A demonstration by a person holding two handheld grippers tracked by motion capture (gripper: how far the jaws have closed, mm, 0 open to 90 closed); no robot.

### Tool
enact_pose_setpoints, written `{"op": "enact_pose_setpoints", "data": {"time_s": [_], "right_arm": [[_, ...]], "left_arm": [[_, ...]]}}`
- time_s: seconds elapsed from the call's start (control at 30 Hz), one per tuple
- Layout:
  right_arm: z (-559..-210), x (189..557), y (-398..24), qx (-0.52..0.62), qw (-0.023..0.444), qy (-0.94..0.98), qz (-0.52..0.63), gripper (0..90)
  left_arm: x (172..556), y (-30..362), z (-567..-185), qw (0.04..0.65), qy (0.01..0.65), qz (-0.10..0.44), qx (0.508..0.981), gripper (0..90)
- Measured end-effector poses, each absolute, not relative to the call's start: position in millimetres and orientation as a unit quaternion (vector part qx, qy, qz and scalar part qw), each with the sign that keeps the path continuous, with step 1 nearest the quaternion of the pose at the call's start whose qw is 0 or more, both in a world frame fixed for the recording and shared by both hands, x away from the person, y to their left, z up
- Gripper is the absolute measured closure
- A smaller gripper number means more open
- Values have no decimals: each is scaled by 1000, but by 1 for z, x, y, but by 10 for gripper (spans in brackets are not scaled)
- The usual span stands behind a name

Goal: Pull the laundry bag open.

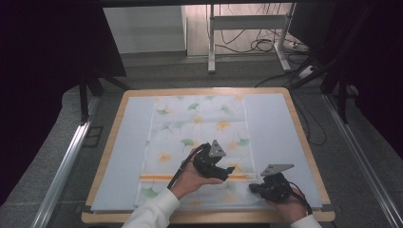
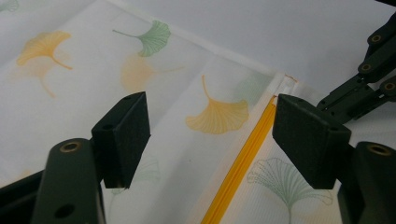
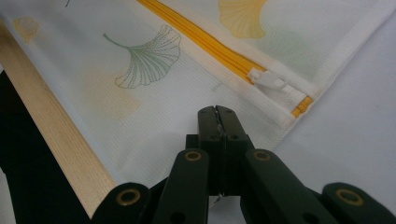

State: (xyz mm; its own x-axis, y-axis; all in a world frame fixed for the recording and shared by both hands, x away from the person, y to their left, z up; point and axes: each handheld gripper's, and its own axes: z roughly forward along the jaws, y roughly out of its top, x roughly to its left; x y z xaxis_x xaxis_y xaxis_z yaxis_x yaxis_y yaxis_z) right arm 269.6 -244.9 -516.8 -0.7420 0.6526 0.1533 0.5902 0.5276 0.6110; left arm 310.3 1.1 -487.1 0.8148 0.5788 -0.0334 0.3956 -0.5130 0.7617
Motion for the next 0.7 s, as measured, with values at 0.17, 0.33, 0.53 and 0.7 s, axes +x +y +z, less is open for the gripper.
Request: {"op": "enact_pose_setpoints", "data": {"time_s": [0.17, 0.33, 0.53, 0.7], "right_arm": [[-517, 270, -245, 357, 43, 873, 330, 892], [-517, 271, -245, 357, 40, 873, 331, 893], [-516, 270, -245, 357, 44, 873, 329, 892], [-516, 269, -245, 358, 46, 873, 328, 892]], "left_arm": [[313, -8, -489, 404, 277, 102, 866, 281], [314, -14, -490, 404, 271, 95, 868, 303], [312, -28, -494, 404, 256, 89, 873, 325], [312, -37, -497, 399, 249, 86, 878, 330]]}}
